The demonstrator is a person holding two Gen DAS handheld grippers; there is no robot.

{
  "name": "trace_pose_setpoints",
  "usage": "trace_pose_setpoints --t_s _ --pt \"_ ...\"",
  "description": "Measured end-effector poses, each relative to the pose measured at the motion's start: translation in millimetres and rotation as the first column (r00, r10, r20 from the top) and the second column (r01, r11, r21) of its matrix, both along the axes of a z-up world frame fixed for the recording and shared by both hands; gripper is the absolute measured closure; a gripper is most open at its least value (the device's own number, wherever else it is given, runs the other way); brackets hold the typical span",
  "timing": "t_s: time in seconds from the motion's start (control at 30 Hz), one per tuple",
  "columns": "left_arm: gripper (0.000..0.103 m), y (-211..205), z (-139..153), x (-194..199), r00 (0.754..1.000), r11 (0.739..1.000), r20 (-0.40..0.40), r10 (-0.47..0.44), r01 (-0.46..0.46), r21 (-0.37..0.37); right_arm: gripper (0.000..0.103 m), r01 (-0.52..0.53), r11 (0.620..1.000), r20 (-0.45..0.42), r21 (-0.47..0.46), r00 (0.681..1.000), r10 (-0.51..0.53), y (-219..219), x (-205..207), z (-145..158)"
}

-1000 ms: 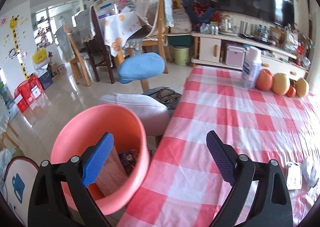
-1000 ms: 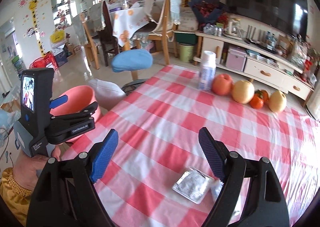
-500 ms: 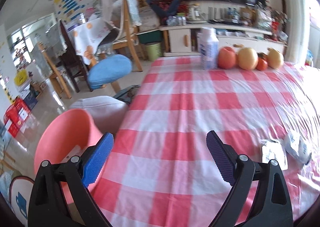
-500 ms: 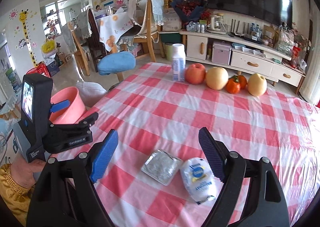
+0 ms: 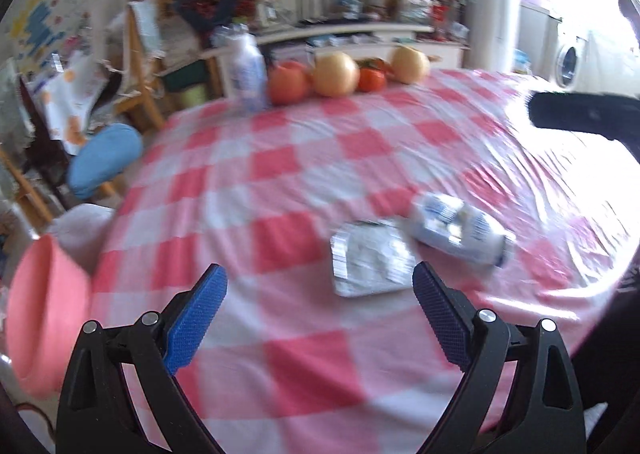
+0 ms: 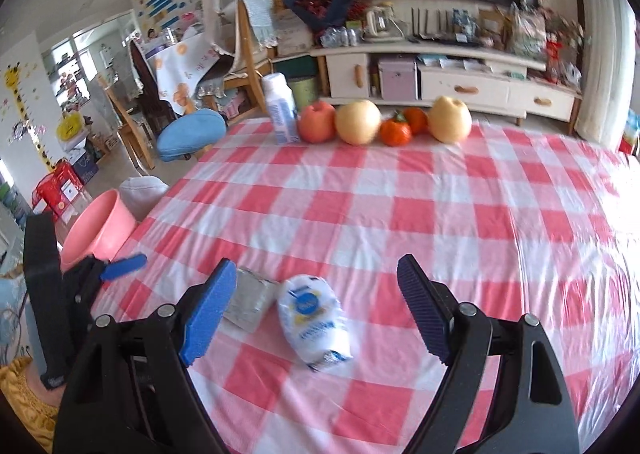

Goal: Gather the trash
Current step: 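Move both grippers back over the table toward the foil tray, then grasp the silver foil tray with the left gripper while the right gripper grasps the white MAGICDAY bag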

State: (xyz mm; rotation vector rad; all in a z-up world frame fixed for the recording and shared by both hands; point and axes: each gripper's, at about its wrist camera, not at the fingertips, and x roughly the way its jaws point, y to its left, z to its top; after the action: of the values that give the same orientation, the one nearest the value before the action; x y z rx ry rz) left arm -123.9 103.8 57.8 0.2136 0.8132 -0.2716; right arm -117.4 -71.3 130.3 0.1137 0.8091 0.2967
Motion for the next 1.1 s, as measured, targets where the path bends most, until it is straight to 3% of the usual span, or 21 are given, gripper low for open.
trace_pose_setpoints --t_s 0.3,0.47,0.57,0.87,0.97,1.1 --pt "0.01 -28.4 -26.5 13.9 0.995 1.0 -0.098 -0.009 0.009 -0.001 0.02 -0.097 0.995 -0.147 0.016 0.984 0.098 3.9 3.1 -41.4" --pt "0.01 -29.7 -39.3 30.9 0.989 1.0 -0.144 0.019 -0.016 0.018 0.027 -0.135 0.99 -0.197 0.028 0.971 0.138 8.1 6.1 -58.5" --pt "0.01 -31.2 -45.5 39.0 0.987 0.999 -0.159 0.034 -0.029 0.032 0.029 -0.152 0.988 -0.218 0.032 0.964 0.155 10.6 8.4 -65.4" --pt "0.01 -24.5 -47.6 51.0 0.982 0.998 -0.184 0.048 -0.054 -0.026 0.033 -0.199 0.98 -0.24 0.034 0.95 0.201 21.0 15.2 -75.9" --pt "0.015 -28.0 -48.0 52.8 0.983 0.999 -0.177 0.037 -0.042 -0.028 0.034 -0.197 0.98 -0.242 0.039 0.949 0.201 20.6 18.9 -76.6" --pt "0.03 -30.4 -45.2 53.6 0.986 0.999 -0.167 0.023 -0.029 -0.032 0.034 -0.188 0.982 -0.236 0.016 0.954 0.186 17.8 20.1 -75.0"
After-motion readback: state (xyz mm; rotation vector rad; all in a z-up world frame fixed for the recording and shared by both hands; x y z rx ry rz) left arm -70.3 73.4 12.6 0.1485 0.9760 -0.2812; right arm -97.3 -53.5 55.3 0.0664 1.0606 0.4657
